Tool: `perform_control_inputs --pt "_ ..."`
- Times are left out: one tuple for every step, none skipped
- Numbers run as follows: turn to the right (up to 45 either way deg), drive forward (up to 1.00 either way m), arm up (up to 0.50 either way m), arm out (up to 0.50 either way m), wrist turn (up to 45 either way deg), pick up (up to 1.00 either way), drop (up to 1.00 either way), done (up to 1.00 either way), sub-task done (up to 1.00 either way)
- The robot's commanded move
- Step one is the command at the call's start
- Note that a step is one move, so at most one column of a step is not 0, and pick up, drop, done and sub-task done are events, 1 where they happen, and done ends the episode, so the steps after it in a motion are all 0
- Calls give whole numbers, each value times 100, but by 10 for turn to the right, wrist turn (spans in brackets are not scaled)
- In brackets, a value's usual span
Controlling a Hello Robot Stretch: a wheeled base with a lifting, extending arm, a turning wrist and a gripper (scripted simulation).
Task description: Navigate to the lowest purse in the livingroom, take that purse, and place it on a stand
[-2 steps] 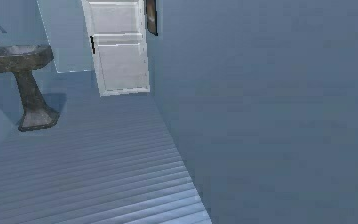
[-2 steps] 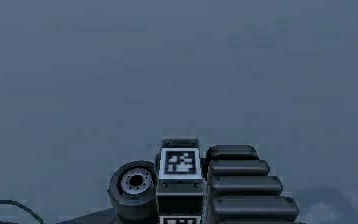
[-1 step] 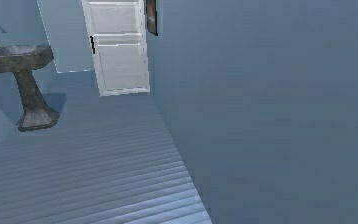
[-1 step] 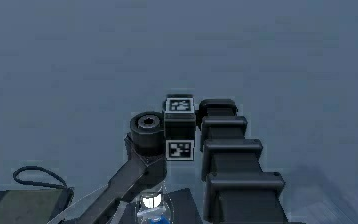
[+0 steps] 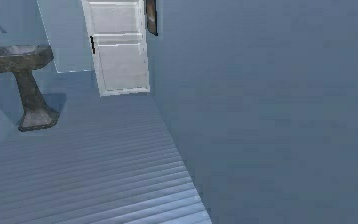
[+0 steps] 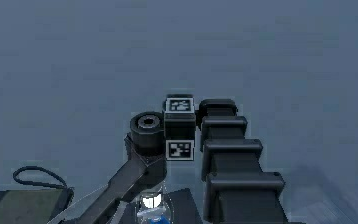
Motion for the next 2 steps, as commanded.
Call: perform_control_inputs --pt "0 0 0 0 450 0 0 0 0" --pt "0 0 0 0 0 0 100 0 0"
